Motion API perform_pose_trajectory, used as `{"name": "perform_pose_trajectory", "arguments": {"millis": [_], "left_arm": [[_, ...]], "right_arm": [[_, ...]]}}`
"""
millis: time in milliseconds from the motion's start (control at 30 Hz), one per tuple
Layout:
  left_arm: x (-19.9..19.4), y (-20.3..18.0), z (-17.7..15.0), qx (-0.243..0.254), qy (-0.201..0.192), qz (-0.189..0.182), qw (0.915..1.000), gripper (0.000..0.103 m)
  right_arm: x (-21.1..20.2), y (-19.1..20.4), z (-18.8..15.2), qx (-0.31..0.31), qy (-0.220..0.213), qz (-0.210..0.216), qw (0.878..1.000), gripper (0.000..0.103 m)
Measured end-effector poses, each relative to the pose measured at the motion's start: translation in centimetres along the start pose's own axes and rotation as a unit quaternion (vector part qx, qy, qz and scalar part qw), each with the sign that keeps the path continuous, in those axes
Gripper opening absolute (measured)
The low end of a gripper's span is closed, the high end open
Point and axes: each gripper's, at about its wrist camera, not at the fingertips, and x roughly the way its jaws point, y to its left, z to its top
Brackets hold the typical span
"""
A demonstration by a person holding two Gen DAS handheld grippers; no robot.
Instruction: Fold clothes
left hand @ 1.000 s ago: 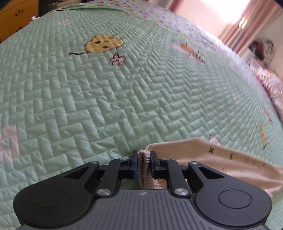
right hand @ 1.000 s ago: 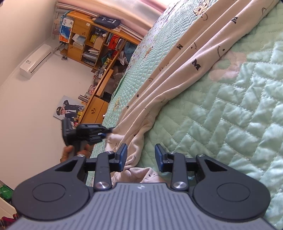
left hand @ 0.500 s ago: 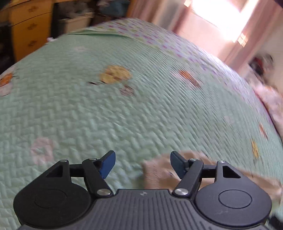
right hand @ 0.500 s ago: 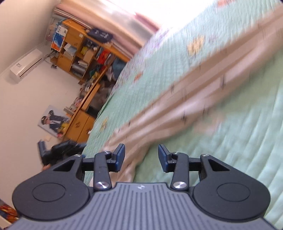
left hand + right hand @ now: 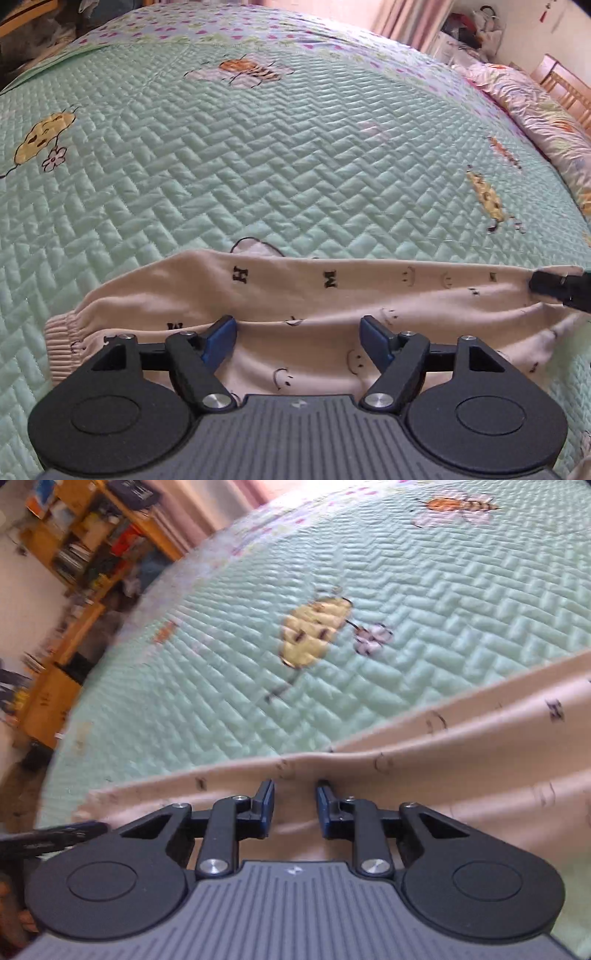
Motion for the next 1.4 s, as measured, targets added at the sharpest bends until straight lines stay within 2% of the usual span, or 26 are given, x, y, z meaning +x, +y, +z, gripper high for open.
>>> {"name": "perform_pose_trajectory", "arguments": {"millis": [33, 67, 133, 167, 233, 267, 367, 433, 500, 633, 733, 800, 867, 967, 1000, 1100, 1133, 1167, 1200, 1233, 1300, 1400], "left_arm": [[-0.3, 0.0, -0.2, 0.005, 0.000, -0.004, 1.0000, 0.077], [-0.7, 0.2, -0.4, 0.007, 0.001, -0.003, 1.0000, 0.077], [-1.2, 0.7, -0.9, 0.002, 0.001, -0.003, 1.0000, 0.077], [-1.4, 1.0, -1.1, -0.003, 0.000, -0.005, 1.0000, 0.077], [-1.7, 1.3, -1.5, -0.012, -0.002, -0.005, 0.9999, 0.077], [-1.8, 1.3, -1.7, -0.012, -0.004, -0.003, 0.9999, 0.077], [-1.9, 0.9, -2.2, -0.009, -0.008, 0.007, 0.9999, 0.078], [-1.7, 0.5, -2.3, -0.008, -0.009, 0.014, 0.9998, 0.081], [-1.5, 0.1, -2.3, -0.004, -0.008, 0.020, 0.9998, 0.084], [-1.2, -0.6, -2.0, 0.008, -0.001, 0.026, 0.9996, 0.085], [-1.0, -1.0, -1.9, 0.020, 0.003, 0.027, 0.9995, 0.085], [-0.8, -1.1, -1.9, 0.024, 0.005, 0.029, 0.9993, 0.085], [-0.6, -1.2, -1.9, 0.025, 0.006, 0.030, 0.9992, 0.086], [-0.4, -1.2, -1.9, 0.027, 0.006, 0.030, 0.9992, 0.087], [-0.3, -1.2, -1.8, 0.027, 0.006, 0.030, 0.9992, 0.087], [-0.3, -1.3, -1.8, 0.027, 0.005, 0.031, 0.9991, 0.087], [-0.3, -1.3, -1.8, 0.027, 0.005, 0.030, 0.9992, 0.087], [-0.3, -1.2, -1.8, 0.026, 0.004, 0.030, 0.9992, 0.087], [-0.3, -1.2, -1.8, 0.026, 0.003, 0.029, 0.9992, 0.087], [-0.3, -1.2, -1.9, 0.027, 0.001, 0.029, 0.9992, 0.087], [-0.3, -1.2, -1.9, 0.031, -0.002, 0.033, 0.9990, 0.087], [-0.3, -1.0, -1.8, 0.029, -0.006, 0.041, 0.9987, 0.087]], "right_arm": [[-1.5, -0.4, 0.3, 0.012, -0.025, 0.038, 0.999, 0.029], [-3.3, -0.7, 0.5, 0.010, -0.060, 0.055, 0.997, 0.031], [-6.4, -1.0, 0.9, -0.045, -0.123, 0.009, 0.991, 0.038], [-7.4, -0.9, 1.1, -0.100, -0.135, -0.037, 0.985, 0.040], [-7.1, -0.8, 1.5, -0.208, -0.116, -0.129, 0.963, 0.040], [-6.7, -1.0, 1.6, -0.245, -0.097, -0.153, 0.953, 0.040], [-4.8, -1.2, 1.5, -0.340, -0.031, -0.188, 0.921, 0.040], [-3.5, -1.2, 1.1, -0.396, -0.011, -0.221, 0.891, 0.040], [-2.7, -1.7, 1.2, -0.420, -0.006, -0.245, 0.874, 0.039], [-2.1, -2.2, 0.9, -0.452, 0.026, -0.228, 0.862, 0.038], [-2.1, -1.7, 0.1, -0.500, 0.039, -0.221, 0.837, 0.038], [-2.2, -1.4, -0.2, -0.534, 0.056, -0.201, 0.820, 0.038], [-2.2, -1.5, 0.4, -0.535, 0.077, -0.182, 0.821, 0.037], [-1.7, -1.5, 2.3, -0.506, 0.124, -0.151, 0.840, 0.027], [-1.5, -1.3, 2.6, -0.505, 0.136, -0.147, 0.839, 0.027], [-0.7, -0.7, 3.0, -0.521, 0.166, -0.147, 0.824, 0.025], [-0.4, -0.4, 3.1, -0.523, 0.178, -0.147, 0.820, 0.021], [-0.2, -0.3, 3.2, -0.516, 0.189, -0.146, 0.823, 0.011], [-0.1, -0.1, 3.1, -0.511, 0.191, -0.149, 0.825, 0.005], [-0.1, 0.1, 2.9, -0.507, 0.191, -0.155, 0.826, 0.005], [-0.2, 0.6, 1.9, -0.521, 0.176, -0.172, 0.817, 0.004], [-1.1, 0.9, 1.6, -0.527, 0.124, -0.207, 0.815, 0.003]]}}
